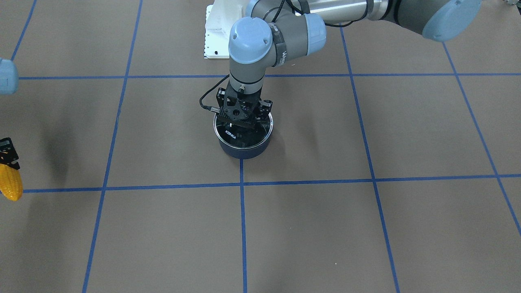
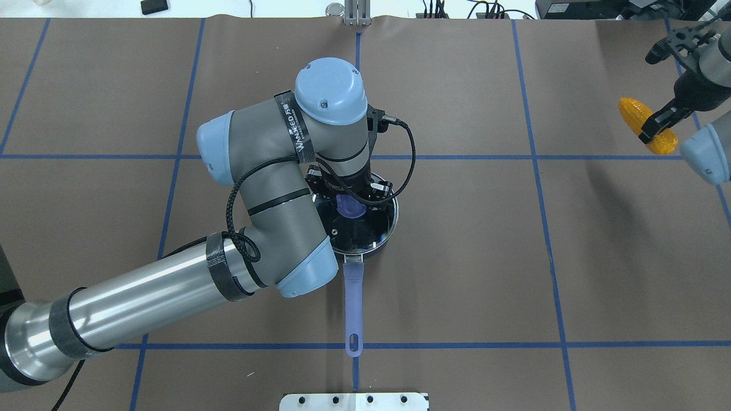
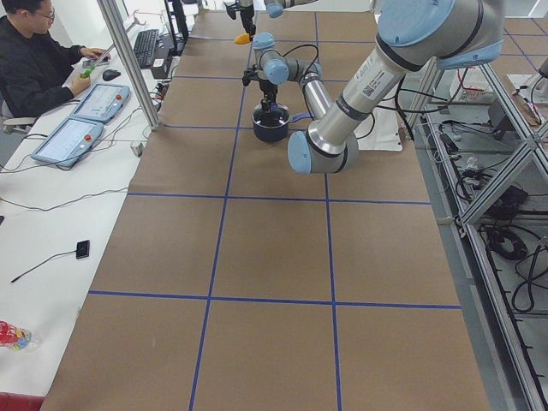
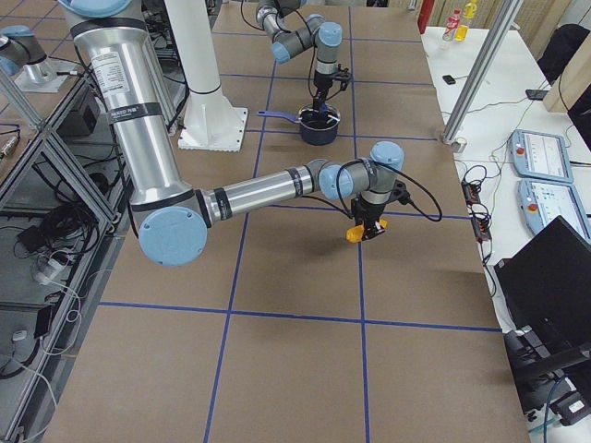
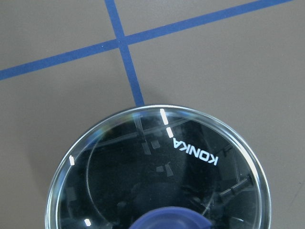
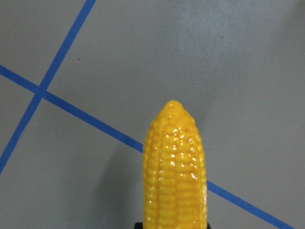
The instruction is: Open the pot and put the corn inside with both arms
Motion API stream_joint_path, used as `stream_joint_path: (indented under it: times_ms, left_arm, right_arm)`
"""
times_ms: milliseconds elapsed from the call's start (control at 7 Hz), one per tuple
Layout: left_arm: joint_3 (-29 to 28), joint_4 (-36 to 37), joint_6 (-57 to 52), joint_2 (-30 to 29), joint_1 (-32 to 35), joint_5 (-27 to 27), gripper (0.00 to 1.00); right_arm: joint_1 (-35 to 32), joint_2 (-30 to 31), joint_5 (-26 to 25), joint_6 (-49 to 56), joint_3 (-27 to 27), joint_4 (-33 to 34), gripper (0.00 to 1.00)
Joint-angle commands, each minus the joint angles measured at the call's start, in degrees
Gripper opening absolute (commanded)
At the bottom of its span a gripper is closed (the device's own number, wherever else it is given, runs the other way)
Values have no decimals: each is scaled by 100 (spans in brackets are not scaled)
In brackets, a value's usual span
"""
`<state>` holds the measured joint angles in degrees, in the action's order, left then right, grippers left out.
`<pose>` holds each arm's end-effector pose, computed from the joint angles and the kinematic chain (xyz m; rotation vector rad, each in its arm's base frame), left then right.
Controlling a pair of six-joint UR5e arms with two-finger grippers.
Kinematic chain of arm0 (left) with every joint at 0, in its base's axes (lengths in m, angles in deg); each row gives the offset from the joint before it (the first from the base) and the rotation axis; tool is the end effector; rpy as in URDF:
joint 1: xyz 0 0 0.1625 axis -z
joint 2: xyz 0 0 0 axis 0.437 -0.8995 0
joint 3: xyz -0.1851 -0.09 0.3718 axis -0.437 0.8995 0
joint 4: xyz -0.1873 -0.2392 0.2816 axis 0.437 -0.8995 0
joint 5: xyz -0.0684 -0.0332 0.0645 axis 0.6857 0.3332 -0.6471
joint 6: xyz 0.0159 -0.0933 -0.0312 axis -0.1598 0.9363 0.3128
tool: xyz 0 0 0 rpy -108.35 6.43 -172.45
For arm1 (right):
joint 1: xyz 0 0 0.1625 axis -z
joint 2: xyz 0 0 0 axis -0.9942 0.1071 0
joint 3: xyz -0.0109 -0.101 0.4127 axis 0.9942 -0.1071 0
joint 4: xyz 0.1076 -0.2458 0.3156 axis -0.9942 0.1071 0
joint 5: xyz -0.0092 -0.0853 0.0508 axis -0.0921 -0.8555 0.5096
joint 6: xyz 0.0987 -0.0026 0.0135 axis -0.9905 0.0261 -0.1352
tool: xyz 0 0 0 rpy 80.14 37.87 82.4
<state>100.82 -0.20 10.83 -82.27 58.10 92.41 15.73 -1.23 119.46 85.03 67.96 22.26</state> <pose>0.5721 -0.4649 0.1163 0.0748 0.8670 0.2863 -0.1596 -0.5887 0.5142 0.1582 -0.7116 -0.4999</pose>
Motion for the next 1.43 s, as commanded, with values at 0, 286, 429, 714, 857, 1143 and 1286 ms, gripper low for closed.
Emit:
stream_joint_path:
  times_ms: [0, 286, 429, 714, 857, 1143, 1286]
  left_arm:
    - [46, 1, 66, 4, 7, 0, 53]
    - [151, 1, 66, 12, 42, 0, 53]
    - [178, 10, 58, 4, 155, 9, 53]
    - [449, 53, -30, 108, 419, 9, 52]
    - [616, 45, -39, 266, 498, 9, 51]
    - [679, 45, -57, 372, 648, 44, 47]
    - [722, 80, -422, 390, 779, 61, 47]
  right_arm:
    - [1, 11, 0, 1, -2, -11, 23]
    - [1, -15, 17, -17, 41, -11, 23]
    - [35, -24, 69, -95, 224, 33, 23]
    - [429, -128, 105, -873, 847, 286, 23]
    - [936, -442, 79, -1887, 1137, 375, 24]
    - [1790, -1277, -61, -3727, 1193, 359, 24]
    - [1994, -1446, -88, -3987, 1236, 358, 24]
